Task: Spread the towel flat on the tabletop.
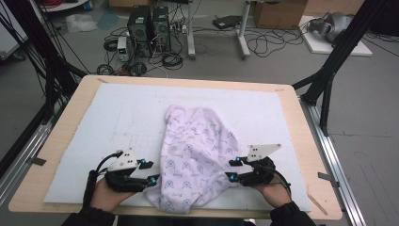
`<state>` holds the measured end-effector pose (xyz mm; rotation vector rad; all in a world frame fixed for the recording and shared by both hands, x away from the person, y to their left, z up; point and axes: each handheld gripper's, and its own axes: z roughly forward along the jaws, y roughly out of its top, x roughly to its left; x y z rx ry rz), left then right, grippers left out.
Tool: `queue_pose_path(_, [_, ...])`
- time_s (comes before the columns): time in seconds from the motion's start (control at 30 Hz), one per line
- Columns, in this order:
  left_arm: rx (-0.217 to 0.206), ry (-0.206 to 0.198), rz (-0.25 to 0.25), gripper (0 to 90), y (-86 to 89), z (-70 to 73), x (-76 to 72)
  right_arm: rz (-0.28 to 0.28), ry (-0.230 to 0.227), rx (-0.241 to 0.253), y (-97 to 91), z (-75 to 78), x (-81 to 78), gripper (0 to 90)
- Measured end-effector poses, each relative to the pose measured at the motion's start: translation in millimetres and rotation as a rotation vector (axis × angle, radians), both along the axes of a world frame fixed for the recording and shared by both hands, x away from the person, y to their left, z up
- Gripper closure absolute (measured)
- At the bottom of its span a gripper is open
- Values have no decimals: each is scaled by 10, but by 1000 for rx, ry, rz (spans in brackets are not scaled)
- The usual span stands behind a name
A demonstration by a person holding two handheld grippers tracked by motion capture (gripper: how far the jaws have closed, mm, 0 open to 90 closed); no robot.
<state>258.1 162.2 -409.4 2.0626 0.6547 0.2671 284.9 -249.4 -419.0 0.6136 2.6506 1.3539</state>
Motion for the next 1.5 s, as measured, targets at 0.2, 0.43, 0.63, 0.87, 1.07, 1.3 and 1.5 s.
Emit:
queue_pose_path(0.2, [21,69,23,506,-247,-138,388,-67,35,-55,32,-148,302,474])
queue_pose_path(0.43, [56,69,2,792,-301,-196,424,-25,15,-142,162,-237,296,637])
queue_pose_path(0.63, [62,34,22,818,-146,-115,300,16,23,-135,177,-231,263,869])
queue_pose_path(0.87, [51,23,24,823,80,13,80,65,50,-91,196,-174,166,880])
queue_pose_path(1.07, [62,9,15,824,228,114,-153,117,56,-36,235,-83,-63,881])
queue_pose_path(1.3, [39,-17,-8,674,351,216,-357,157,49,-25,317,25,-188,685])
queue_pose_path(1.5, [-7,-6,62,567,413,166,-40,-14,10,-38,234,54,156,560])
